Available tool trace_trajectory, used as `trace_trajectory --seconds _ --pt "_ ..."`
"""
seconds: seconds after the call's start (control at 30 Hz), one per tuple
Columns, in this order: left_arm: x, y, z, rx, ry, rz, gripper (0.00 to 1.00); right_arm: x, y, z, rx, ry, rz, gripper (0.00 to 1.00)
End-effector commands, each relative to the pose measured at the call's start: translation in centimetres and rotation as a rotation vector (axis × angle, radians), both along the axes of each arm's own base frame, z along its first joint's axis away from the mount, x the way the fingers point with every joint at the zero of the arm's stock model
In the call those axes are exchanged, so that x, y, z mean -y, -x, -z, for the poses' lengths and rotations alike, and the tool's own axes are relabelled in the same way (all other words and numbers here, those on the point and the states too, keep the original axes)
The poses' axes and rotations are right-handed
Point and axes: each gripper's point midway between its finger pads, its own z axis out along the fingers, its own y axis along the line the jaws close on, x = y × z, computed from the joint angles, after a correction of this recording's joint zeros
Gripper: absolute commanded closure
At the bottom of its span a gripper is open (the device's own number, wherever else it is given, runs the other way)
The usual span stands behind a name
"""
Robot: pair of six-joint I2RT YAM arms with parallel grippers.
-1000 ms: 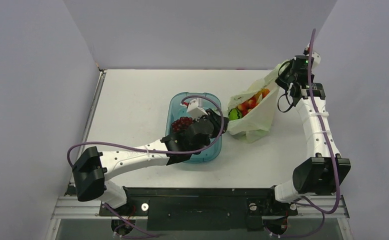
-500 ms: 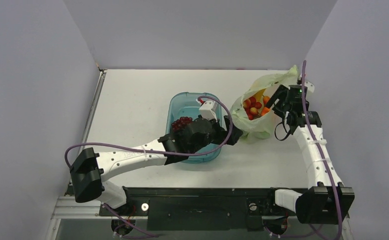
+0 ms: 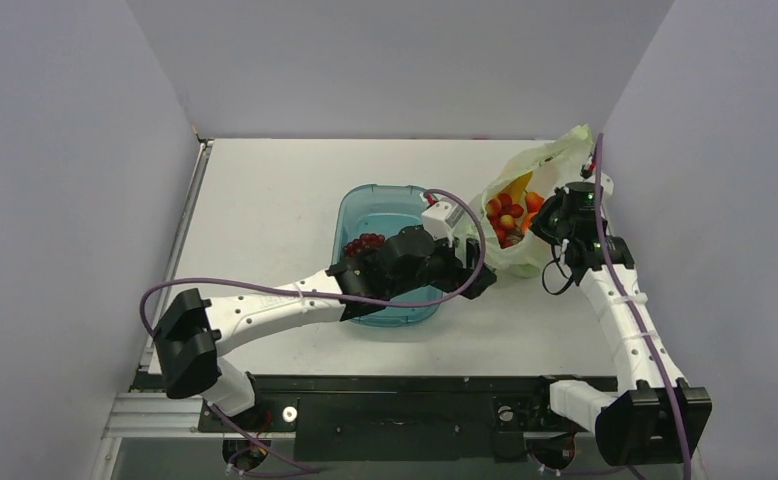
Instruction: Take the fake fruits out of the plastic bag
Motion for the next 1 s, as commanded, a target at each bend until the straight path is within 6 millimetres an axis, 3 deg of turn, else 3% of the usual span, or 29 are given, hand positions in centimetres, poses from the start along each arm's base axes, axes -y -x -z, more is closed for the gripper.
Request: trace_trajectory --seconds 0.0,0.13,0.23,0.33,0.37,0.4,0.57,0.7,0.87,0.97 --pt "-1.3 1.8 -6.6 0.083 0.142 0.066 0.14 0.7 1.0 -3.1 0.117 0.014 0.031 0.93" --pt "-2.2 0.7 -7.7 0.107 0.141 0.015 0.13 2.3 1.5 -5.9 0.159 0.026 0.078 0.56" --pt "-2.0 -0.8 -7.9 0.115 0.105 -0.028 0.13 4.9 2.0 -8.2 0.193 0.056 0.168 0.45" --pt "-0.7 -2.5 -6.6 0.099 0.05 -0.043 0.13 7.4 2.4 -10.7 0.234 0.115 0.272 0.34" --pt "-0.6 -2.9 -7.5 0.104 0.049 -0.054 0.13 7.7 2.3 -11.1 0.241 0.122 0.288 0.33" --pt "-0.2 -3.3 -7.1 0.114 0.028 -0.056 0.13 8.0 1.8 -11.6 0.254 0.127 0.303 0.32" --pt "-0.2 -5.4 -8.5 0.161 0.001 -0.11 0.13 7.4 -0.7 -13.1 0.291 0.079 0.284 0.31" --pt "0.0 -7.1 -7.7 0.172 -0.058 -0.132 0.14 5.9 -3.7 -13.5 0.329 -0.033 0.252 0.33" --pt "0.3 -8.2 -6.7 0.193 -0.108 -0.131 0.28 4.4 -7.7 -12.7 0.323 -0.111 0.188 0.39" --pt "0.8 -8.5 -5.9 0.183 -0.125 -0.102 0.45 4.0 -9.8 -12.9 0.335 -0.093 0.15 0.37"
